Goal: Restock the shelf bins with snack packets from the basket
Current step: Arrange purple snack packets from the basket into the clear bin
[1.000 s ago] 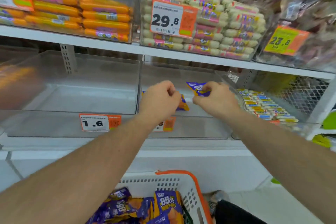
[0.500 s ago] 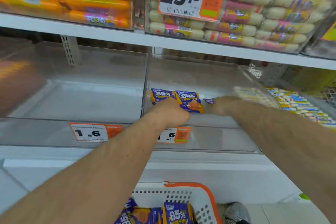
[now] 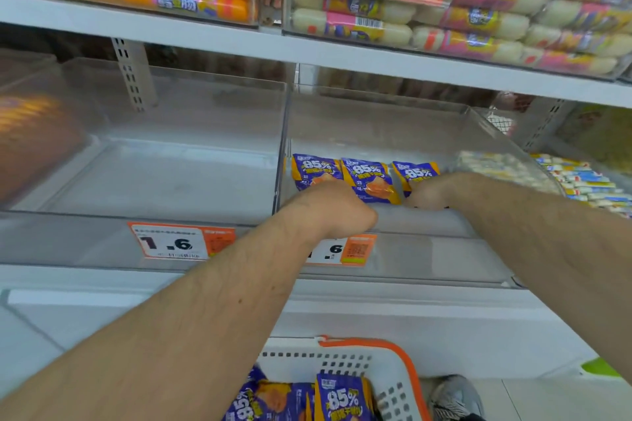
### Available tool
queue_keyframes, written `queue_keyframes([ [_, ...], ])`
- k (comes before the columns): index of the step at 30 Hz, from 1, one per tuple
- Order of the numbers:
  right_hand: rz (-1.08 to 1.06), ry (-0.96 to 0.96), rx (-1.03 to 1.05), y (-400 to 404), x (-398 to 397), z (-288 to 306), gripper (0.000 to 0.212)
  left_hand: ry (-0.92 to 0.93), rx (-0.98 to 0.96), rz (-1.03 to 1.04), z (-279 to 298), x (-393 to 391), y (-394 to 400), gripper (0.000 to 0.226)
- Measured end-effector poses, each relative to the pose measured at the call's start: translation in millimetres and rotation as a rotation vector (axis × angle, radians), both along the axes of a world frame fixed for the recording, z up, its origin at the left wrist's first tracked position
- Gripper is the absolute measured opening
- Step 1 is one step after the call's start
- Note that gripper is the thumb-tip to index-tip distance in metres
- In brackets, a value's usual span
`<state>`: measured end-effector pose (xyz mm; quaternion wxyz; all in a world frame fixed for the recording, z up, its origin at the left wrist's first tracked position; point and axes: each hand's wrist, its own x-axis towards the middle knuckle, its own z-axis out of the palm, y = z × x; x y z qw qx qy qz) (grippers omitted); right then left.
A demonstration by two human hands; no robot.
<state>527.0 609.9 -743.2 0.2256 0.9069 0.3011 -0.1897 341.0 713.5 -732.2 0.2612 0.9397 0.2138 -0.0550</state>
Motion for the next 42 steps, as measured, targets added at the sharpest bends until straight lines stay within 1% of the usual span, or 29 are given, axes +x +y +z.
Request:
queue_keyframes([
  [2,-0.014,0.005,0.018,1,-2,1,0.028,0.011,0.013,-0.011,-1,1,0,0.024],
  [4,-0.039,-0.012,0.030,-2,-5,5,0.037,0.005,0.002,-0.017,-1,3,0,0.024],
  [7,-0.093,0.013,0.140,-7,-16,15,0.047,-0.046,-0.022,-0.004,-1,1,-2,0.026],
  [9,-0.111,0.011,0.303,-9,-27,21,0.052,-0.095,-0.031,0.022,0,-1,-2,0.028],
  [10,-0.112,-0.022,0.410,-10,-33,24,0.048,-0.121,-0.026,0.020,1,-2,-2,0.026],
  [12,-0.148,-0.119,0.650,-13,-51,30,0.028,-0.184,-0.017,0.002,2,-6,-3,0.018],
  [13,-0.151,-0.190,0.763,-16,-65,32,0.023,-0.227,-0.020,-0.001,2,-7,-4,0.018],
  [15,-0.106,-0.347,1.009,-22,-98,35,0.017,-0.351,-0.043,0.010,3,-12,-7,0.017],
  [16,-0.059,-0.416,1.132,-24,-117,34,0.018,-0.425,-0.059,0.007,4,-16,-9,0.018],
  [18,0.070,-0.506,1.355,-29,-158,29,0.021,-0.581,-0.032,-0.047,8,-28,-15,0.032],
  [20,0.139,-0.482,1.533,-33,-194,16,0.017,-0.718,0.016,-0.147,9,-47,-23,0.039],
  [22,0.046,-0.386,1.664,-37,-218,-5,0.016,-0.796,0.040,-0.215,0,-73,-31,0.041],
  [23,-0.028,-0.317,1.693,-39,-229,-17,0.018,-0.804,0.045,-0.212,-12,-87,-34,0.042],
  [24,-0.116,-0.237,1.673,-41,-238,-31,0.019,-0.795,0.038,-0.183,-27,-102,-38,0.043],
  [25,-0.198,-0.157,1.609,-43,-245,-47,0.018,-0.759,0.017,-0.129,-45,-117,-41,0.044],
  [27,-0.303,-0.014,1.368,-46,-259,-83,0.016,-0.638,-0.055,-0.006,-81,-149,-47,0.046],
  [29,-0.370,0.113,1.108,-52,-272,-126,0.026,-0.510,-0.145,0.059,-113,-175,-54,0.047],
  [31,-0.479,0.163,0.898,-64,-281,-170,0.024,-0.431,-0.233,0.078,-138,-193,-60,0.047],
  [32,-0.540,0.195,0.832,-71,-285,-186,0.022,-0.409,-0.264,0.085,-146,-199,-61,0.047],
  [34,-0.619,0.257,0.711,-83,-292,-211,0.028,-0.375,-0.290,0.103,-160,-205,-64,0.045],
  [35,-0.621,0.308,0.649,-90,-294,-222,0.031,-0.355,-0.295,0.112,-165,-206,-65,0.044],
  [36,-0.625,0.348,0.613,-96,-299,-227,0.029,-0.338,-0.307,0.119,-169,-208,-66,0.043],
  [37,-0.614,0.371,0.556,-100,-298,-238,0.022,-0.324,-0.327,0.131,-172,-210,-68,0.043],
  [38,-0.631,0.384,0.488,-107,-288,-267,0.016,-0.315,-0.350,0.151,-174,-211,-69,0.043],
  [39,-0.635,0.354,0.441,-114,-275,-304,0.026,-0.308,-0.373,0.173,-176,-213,-70,0.044],
  [40,-0.661,0.371,0.390,-115,-269,-329,0.035,-0.305,-0.390,0.191,-177,-214,-71,0.044],
  [41,-0.626,0.408,0.393,-118,-270,-334,0.034,-0.303,-0.400,0.204,-177,-215,-71,0.045],
  [42,-0.538,0.470,0.371,-117,-272,-326,0.023,-0.300,-0.406,0.211,-178,-216,-71,0.046],
])
